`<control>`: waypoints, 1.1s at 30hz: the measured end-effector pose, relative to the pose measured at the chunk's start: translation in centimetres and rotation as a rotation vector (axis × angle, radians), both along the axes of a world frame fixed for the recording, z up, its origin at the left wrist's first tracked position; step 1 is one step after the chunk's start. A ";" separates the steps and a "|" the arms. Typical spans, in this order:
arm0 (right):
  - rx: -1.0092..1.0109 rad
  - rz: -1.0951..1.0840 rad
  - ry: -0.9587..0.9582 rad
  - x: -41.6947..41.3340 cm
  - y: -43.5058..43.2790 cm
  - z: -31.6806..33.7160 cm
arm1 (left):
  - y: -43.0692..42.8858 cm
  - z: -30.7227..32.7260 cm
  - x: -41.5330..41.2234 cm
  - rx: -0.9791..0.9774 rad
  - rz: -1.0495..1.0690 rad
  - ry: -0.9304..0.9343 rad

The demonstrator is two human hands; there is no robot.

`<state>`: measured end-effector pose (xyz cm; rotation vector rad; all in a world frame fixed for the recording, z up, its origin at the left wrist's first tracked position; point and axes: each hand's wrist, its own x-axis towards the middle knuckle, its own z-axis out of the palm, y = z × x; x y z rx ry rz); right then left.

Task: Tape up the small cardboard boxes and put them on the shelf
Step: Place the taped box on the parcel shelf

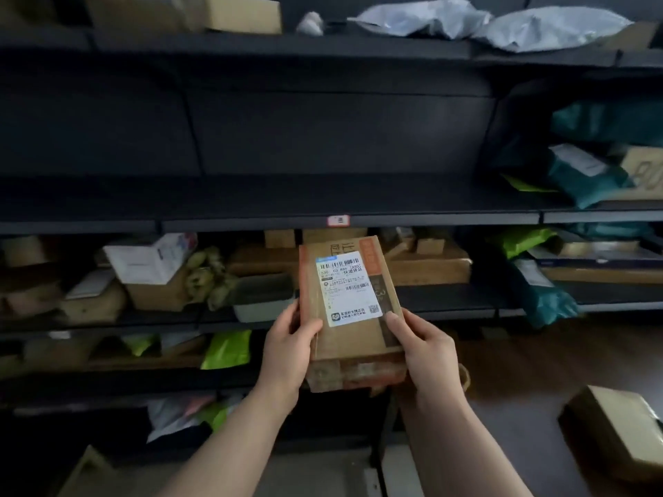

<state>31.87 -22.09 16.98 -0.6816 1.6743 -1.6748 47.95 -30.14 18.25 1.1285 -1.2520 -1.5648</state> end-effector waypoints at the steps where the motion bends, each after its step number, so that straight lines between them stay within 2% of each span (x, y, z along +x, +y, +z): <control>1: -0.001 0.041 0.001 2.0 -1.0 0.3 | -0.5 0.3 2.3 -0.007 0.028 0.007; 9: -0.050 0.291 0.041 18.6 -8.2 2.0 | -3.0 2.4 20.2 -0.035 0.298 0.039; 16: -0.053 0.470 0.075 29.7 -14.1 3.7 | -4.7 4.0 31.6 -0.094 0.475 0.026; 24: -0.106 0.638 0.134 39.3 -22.9 5.7 | -11.2 5.3 40.7 -0.083 0.653 0.037; 33: -0.136 0.801 0.149 46.4 -36.5 8.0 | -23.1 7.8 47.4 -0.116 0.759 0.064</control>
